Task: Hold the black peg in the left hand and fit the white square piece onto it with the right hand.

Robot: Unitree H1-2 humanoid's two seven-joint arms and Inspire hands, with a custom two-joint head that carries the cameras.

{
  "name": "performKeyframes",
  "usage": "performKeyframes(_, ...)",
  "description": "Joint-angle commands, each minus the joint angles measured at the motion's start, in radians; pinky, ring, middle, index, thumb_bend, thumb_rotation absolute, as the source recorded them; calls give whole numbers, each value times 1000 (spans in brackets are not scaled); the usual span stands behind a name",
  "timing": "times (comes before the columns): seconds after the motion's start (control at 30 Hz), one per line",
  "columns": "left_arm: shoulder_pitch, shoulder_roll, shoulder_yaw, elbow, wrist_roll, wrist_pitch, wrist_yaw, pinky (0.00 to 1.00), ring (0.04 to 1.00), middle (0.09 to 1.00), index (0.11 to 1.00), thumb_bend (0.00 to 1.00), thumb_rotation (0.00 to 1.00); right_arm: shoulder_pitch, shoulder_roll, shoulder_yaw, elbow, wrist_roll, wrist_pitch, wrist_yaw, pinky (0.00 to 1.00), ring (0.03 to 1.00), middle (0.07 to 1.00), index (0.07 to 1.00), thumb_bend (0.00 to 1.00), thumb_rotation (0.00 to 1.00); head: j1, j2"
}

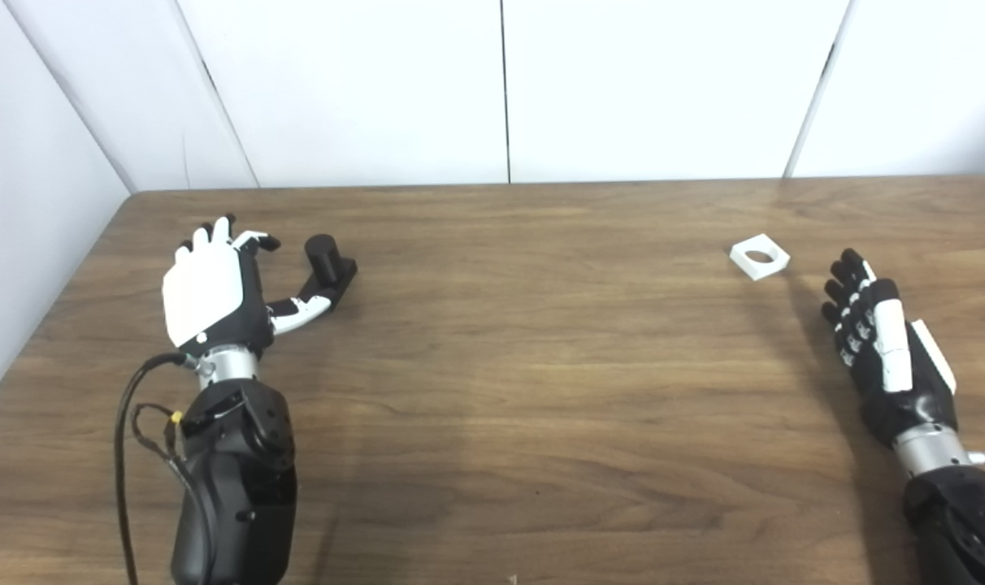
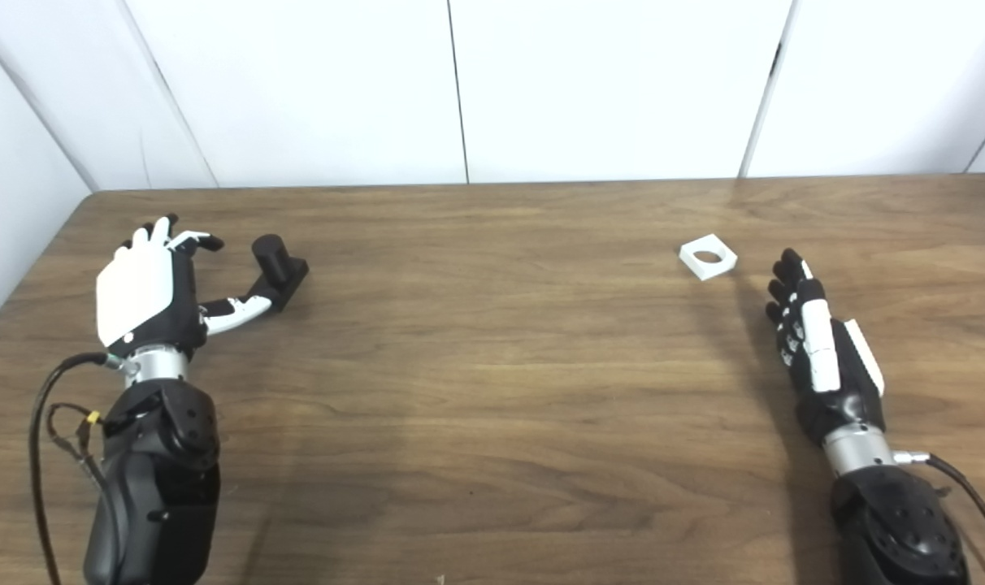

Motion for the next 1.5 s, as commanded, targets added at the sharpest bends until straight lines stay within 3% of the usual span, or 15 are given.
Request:
performKeyframes(0.0,-61,24,-3,5,37,-3,11,1000,1000,976,716,787,386,-32,-5,-2,-31,8,-27,-1,1000,1000,1000,1000,590,1000,1,2)
performKeyframes(0.27,-108,33,-14,91,31,-3,8,1000,1000,968,696,786,399,-33,-5,-5,-27,10,-25,-2,1000,1000,1000,1000,595,1000,-2,0)
performKeyframes(0.77,-187,56,-42,237,71,-3,-33,1000,1000,969,735,800,440,-28,-6,-7,-35,5,-20,-8,1000,1000,1000,1000,613,1000,-7,-6)
performKeyframes(0.9,-192,58,-43,252,89,-3,-53,1000,1000,970,743,811,461,-25,-7,-9,-36,8,-19,-6,1000,1000,1000,1000,608,1000,-6,-7)
performKeyframes(1.47,-191,73,-55,285,105,-3,-64,1000,1000,947,693,796,385,-19,-17,-17,-19,14,-29,4,1000,1000,1000,1000,605,1000,1,-3)
